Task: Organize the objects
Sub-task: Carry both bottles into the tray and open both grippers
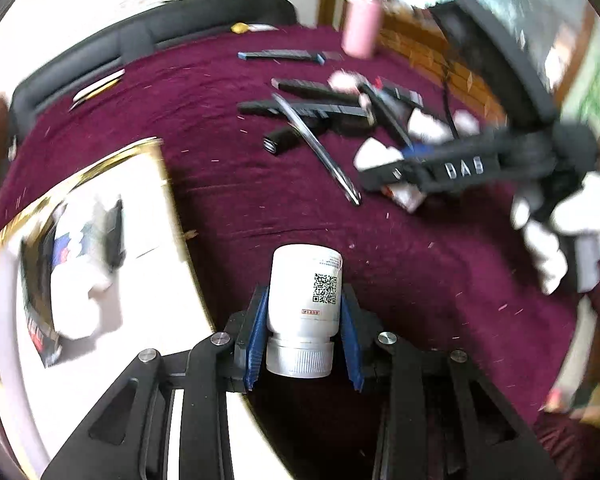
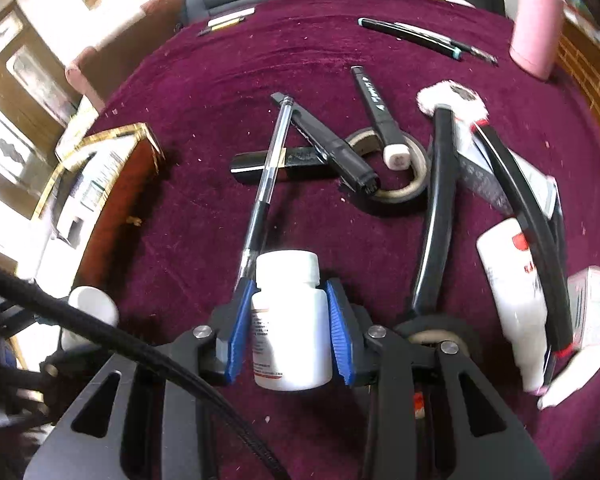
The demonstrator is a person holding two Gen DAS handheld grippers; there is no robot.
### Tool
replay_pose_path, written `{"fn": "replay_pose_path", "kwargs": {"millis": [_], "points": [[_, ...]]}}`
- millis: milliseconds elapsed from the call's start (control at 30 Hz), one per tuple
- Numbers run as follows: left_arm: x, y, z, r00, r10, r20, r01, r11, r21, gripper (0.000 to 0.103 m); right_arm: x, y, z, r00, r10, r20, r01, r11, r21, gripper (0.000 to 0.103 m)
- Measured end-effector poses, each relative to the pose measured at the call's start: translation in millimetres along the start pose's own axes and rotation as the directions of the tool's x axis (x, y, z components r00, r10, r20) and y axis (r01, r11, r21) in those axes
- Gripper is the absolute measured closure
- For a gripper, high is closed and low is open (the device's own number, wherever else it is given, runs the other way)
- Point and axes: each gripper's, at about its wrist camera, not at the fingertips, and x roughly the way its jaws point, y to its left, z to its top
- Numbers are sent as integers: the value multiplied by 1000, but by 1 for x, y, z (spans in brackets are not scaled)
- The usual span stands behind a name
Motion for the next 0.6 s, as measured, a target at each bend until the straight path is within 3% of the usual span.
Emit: {"fn": "replay_pose_path", "kwargs": {"millis": [167, 300, 467, 600], "points": [[-55, 32, -13, 989, -52, 135, 67, 992, -111, 74, -18, 1, -2, 987, 160, 28, -161, 985, 64, 69], [-86, 72, -23, 981, 22, 192, 19, 978, -209, 74, -21, 29, 3, 957, 290, 22, -291, 955, 65, 69], [-95, 132, -31, 977, 146, 157, -88, 941, -326, 74, -9, 83, 20, 923, 385, -13, -385, 922, 34, 69], [-76, 174, -32, 973, 213, 90, -162, 905, -393, 74, 17, 127, 36, 906, 419, -59, -418, 908, 32, 69]]}}
